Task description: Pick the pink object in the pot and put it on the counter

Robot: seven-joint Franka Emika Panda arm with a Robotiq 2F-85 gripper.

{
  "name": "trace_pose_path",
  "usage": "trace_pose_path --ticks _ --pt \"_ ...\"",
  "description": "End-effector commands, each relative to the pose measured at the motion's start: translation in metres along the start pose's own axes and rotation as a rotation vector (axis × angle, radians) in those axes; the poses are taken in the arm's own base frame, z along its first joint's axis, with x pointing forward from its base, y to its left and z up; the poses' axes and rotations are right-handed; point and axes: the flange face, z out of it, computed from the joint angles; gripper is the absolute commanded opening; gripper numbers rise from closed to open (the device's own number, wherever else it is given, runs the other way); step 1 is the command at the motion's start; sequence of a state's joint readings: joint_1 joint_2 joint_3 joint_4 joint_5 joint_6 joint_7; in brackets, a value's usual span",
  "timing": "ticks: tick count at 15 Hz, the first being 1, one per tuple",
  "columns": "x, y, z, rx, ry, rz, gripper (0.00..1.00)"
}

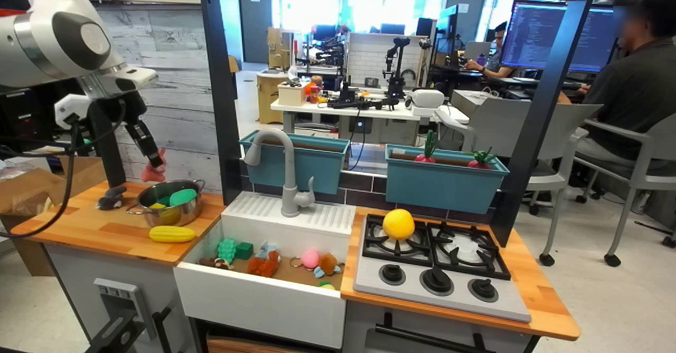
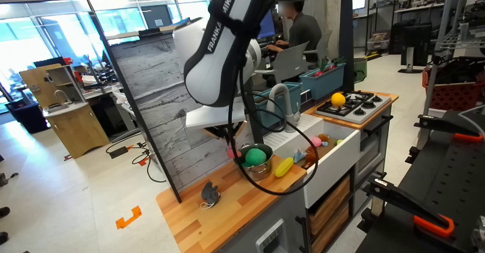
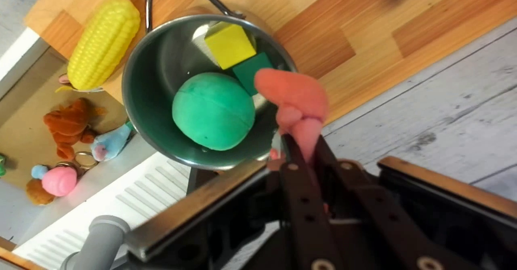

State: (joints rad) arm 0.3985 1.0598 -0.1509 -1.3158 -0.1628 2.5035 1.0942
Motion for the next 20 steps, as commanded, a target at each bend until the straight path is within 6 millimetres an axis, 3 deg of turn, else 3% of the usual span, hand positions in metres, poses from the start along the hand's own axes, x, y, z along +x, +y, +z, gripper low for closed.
trace_pose_path --ticks 1,4,8,9,10,11,14,20 --pt "-0.005 0.009 -0.045 0.085 -0.084 -0.072 0.03" --pt "-0.016 0.005 -0.059 0.161 -0.144 -0.135 0.03" --pt "-0.048 -0.006 -0.049 0.207 -0.233 -0.194 0.03" --pt "-0.055 -0.007 -0.045 0.200 -0.256 -0.209 0.36" --pt "-0.046 -0.008 -0.047 0.179 -0.222 -0.188 0.38" --pt "-0.051 -0.009 -0.045 0.176 -0.228 -0.195 0.19" --pt "-0.050 -0.008 -0.044 0.171 -0.222 -0.196 0.38" --pt "-0.049 -0.007 -0.044 0.170 -0.221 -0.195 0.38"
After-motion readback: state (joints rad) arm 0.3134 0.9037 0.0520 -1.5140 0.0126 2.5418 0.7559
